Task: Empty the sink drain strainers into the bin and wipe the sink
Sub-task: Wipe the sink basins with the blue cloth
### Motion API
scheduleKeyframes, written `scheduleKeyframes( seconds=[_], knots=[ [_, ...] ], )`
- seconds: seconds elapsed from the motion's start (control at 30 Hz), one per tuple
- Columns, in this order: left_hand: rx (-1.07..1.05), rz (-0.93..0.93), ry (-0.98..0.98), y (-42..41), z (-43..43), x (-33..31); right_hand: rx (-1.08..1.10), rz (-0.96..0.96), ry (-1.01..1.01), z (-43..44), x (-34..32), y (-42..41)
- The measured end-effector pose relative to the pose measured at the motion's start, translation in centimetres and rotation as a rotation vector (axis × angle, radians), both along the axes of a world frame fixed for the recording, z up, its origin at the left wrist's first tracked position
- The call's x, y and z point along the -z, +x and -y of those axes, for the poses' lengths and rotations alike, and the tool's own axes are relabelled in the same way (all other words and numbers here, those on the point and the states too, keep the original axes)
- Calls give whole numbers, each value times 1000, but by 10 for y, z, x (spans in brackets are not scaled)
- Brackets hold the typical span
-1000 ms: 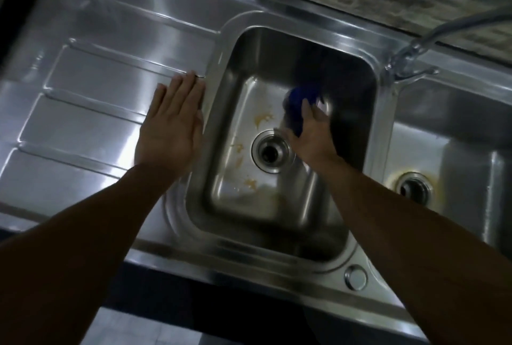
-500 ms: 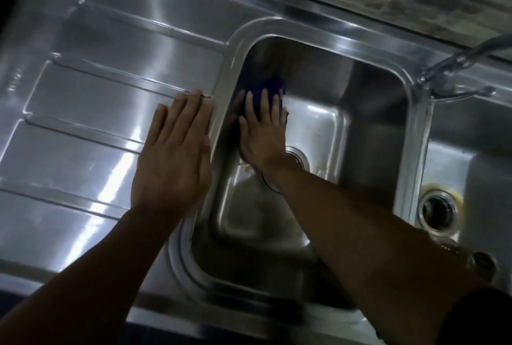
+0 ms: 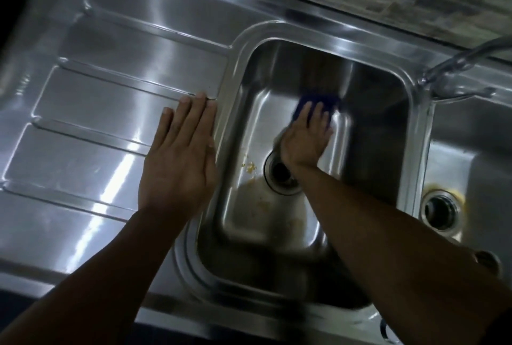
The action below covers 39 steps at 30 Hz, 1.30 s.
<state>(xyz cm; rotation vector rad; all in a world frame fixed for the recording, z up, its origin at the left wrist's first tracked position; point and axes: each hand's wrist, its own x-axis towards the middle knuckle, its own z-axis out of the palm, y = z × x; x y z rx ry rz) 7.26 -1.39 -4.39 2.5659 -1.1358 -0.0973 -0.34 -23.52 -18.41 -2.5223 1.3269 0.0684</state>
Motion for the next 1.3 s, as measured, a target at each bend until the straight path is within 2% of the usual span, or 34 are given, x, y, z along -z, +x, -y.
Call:
scheduleKeyframes(
  seconds=[0.1, 0.2, 0.27, 0.43, 0.6, 0.67, 0.77, 0.83, 0.9, 0.97, 1.07, 1.13, 1.2, 1.3],
  knots=[
    [10, 0, 16, 0, -1, 0, -362, 77, 52, -16, 0, 28],
    [18, 0, 24, 1, -1, -1, -486, 97, 105, -11, 1, 36],
    [18, -1, 20, 1, -2, -1, -513, 28, 38, 1, 5, 24],
    [12, 1, -3, 1, -2, 0, -130, -64, -92, 35, 8, -41],
    [5, 18, 4, -1, -1, -1, -56, -56, -17, 37, 3, -37],
    [6, 12, 16, -1, 0, -1, -199, -54, 3, 25, 1, -21],
    [15, 8, 32, 0, -1, 0, -599, 24, 100, -8, 0, 3],
    [21, 19, 47, 0, -1, 0, -640, 55, 165, -31, -5, 8],
    [25, 22, 60, 0, -1, 0, -686, 31, 186, -49, -10, -10],
    [20, 34, 63, 0, -1, -1, -897, 7, 217, -63, -15, -46],
    [7, 49, 46, -2, 0, -3, -1244, -84, 382, -75, -24, -95],
    [9, 53, 45, -3, 0, -3, -1388, -110, 377, -75, -26, -108],
    [9, 62, 33, -3, 0, -2, -1426, -97, 308, -65, -25, -97],
    [20, 79, 30, -1, -1, 1, -1202, -155, 148, -47, -19, -59]
  ],
)
